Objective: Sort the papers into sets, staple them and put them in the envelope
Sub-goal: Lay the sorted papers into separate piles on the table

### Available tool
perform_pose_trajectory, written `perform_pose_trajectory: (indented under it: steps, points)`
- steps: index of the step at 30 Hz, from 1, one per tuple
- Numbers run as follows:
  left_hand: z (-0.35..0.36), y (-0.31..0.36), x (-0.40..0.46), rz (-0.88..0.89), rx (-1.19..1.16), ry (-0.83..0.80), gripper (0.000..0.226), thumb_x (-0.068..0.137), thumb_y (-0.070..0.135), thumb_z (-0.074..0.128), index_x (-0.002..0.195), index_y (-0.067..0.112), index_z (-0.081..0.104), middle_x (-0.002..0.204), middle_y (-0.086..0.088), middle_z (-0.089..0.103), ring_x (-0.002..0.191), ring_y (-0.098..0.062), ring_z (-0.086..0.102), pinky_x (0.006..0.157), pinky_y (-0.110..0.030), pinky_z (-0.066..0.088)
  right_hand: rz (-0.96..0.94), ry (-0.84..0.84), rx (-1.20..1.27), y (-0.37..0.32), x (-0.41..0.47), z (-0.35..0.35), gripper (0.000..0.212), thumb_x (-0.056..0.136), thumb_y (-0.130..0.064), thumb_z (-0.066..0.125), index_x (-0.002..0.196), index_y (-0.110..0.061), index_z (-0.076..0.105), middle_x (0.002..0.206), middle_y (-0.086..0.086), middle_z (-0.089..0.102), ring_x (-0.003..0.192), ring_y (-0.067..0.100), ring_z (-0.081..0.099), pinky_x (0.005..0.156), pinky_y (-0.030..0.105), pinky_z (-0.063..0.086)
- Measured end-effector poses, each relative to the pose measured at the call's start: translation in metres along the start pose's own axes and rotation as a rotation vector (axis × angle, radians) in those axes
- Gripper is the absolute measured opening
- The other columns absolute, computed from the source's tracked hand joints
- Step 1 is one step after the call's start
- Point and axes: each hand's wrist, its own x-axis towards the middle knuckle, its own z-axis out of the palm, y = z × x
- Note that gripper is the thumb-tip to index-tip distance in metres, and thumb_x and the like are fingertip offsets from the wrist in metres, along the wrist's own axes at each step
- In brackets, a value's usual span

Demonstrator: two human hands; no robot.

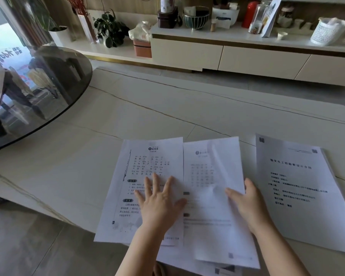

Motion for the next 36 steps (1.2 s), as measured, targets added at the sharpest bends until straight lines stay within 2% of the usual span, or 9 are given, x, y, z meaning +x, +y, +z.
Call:
perform_pose_trajectory:
  steps: [7, 11, 15, 19, 22, 27, 30, 33, 36]
  points:
    - [-0.006, -0.018, 0.004, -0.075, -0.022, 0.024, 0.071, 0.091, 0.065, 0.032, 0.15, 0.039, 0.001, 0.159, -0.006, -0.018, 0.145, -0.031, -0.018, 0.114, -0.056, -0.007, -0.056, 0.2, 0.259, -0.011, 0.016, -0.031, 0.015, 0.088, -0.012, 0.065, 0.102, -0.012, 0.058, 0.093, 0.002, 0.063, 0.085, 0.024, 0.06, 0.076, 0.033, 0.046]
    - [-0.014, -0.019, 0.006, -0.07, -0.137, 0.039, 0.053, 0.097, 0.038, 0.024, 0.15, 0.035, 0.019, 0.161, -0.005, -0.005, 0.147, -0.028, -0.009, 0.117, -0.055, -0.003, -0.019, 0.175, 0.389, -0.008, 0.019, -0.03, 0.02, 0.088, -0.01, 0.064, 0.106, -0.016, 0.06, 0.101, 0.005, 0.067, 0.086, 0.022, 0.063, 0.079, 0.03, 0.046]
    - [-0.036, -0.016, 0.003, -0.112, -0.733, 0.158, 0.081, 0.088, 0.073, 0.012, 0.119, 0.021, 0.066, 0.128, -0.002, 0.06, 0.123, -0.021, 0.049, 0.105, -0.039, 0.034, -0.017, 0.084, 0.381, -0.009, 0.015, -0.012, 0.021, 0.089, -0.009, 0.064, 0.108, -0.017, 0.059, 0.098, 0.0, 0.068, 0.087, 0.018, 0.065, 0.075, 0.03, 0.05]
    - [-0.061, -0.019, -0.011, -0.16, -1.266, -0.151, 0.062, 0.086, 0.068, 0.041, 0.094, 0.018, 0.075, 0.092, -0.004, 0.075, 0.086, -0.022, 0.071, 0.08, -0.038, 0.053, -0.037, 0.032, 0.334, -0.013, 0.011, 0.007, 0.021, 0.088, -0.014, 0.066, 0.107, -0.019, 0.059, 0.1, 0.0, 0.068, 0.092, 0.019, 0.065, 0.084, 0.038, 0.053]
    - [-0.058, -0.035, -0.01, -0.136, -1.112, -0.055, 0.014, 0.087, 0.027, 0.066, 0.087, 0.015, 0.073, 0.085, -0.005, 0.074, 0.078, -0.023, 0.069, 0.075, -0.038, 0.056, -0.05, 0.005, 0.313, -0.016, 0.01, 0.019, 0.017, 0.09, -0.016, 0.063, 0.105, -0.02, 0.059, 0.1, -0.001, 0.067, 0.093, 0.019, 0.064, 0.083, 0.036, 0.051]
    - [-0.048, -0.069, -0.002, -0.355, -0.973, 0.318, 0.018, 0.086, 0.02, 0.059, 0.071, 0.014, 0.065, 0.058, 0.004, 0.058, 0.052, -0.017, 0.05, 0.053, -0.028, 0.043, 0.0, -0.112, 0.321, -0.027, 0.002, 0.047, 0.032, 0.09, -0.001, 0.059, 0.115, -0.018, 0.05, 0.088, 0.002, 0.063, 0.072, 0.015, 0.059, 0.057, 0.026, 0.049]
    - [-0.044, -0.096, -0.002, -0.431, -0.786, 0.418, 0.014, 0.089, 0.027, 0.054, 0.084, 0.025, 0.067, 0.084, -0.002, 0.069, 0.077, -0.027, 0.062, 0.069, -0.036, 0.051, -0.046, -0.178, 0.292, -0.032, -0.009, 0.07, 0.032, 0.087, 0.003, 0.062, 0.111, -0.015, 0.051, 0.086, 0.005, 0.065, 0.068, 0.017, 0.062, 0.052, 0.021, 0.051]
    - [-0.042, -0.111, -0.005, -0.431, -0.551, 0.522, 0.03, 0.092, 0.025, 0.053, 0.122, 0.022, 0.059, 0.118, -0.007, 0.064, 0.106, -0.03, 0.057, 0.084, -0.038, 0.046, -0.115, -0.183, 0.213, -0.037, -0.014, 0.095, 0.025, 0.084, 0.0, 0.067, 0.097, -0.015, 0.052, 0.085, 0.005, 0.063, 0.07, 0.015, 0.062, 0.053, 0.019, 0.052]
    - [-0.038, -0.102, -0.01, -0.213, -0.37, 0.556, 0.058, 0.092, 0.028, 0.056, 0.146, 0.021, 0.034, 0.146, -0.005, 0.042, 0.133, -0.026, 0.038, 0.108, -0.041, 0.034, -0.142, -0.157, 0.206, -0.042, -0.013, 0.114, 0.027, 0.083, 0.001, 0.068, 0.086, -0.017, 0.049, 0.079, 0.005, 0.058, 0.063, 0.013, 0.059, 0.047, 0.027, 0.053]
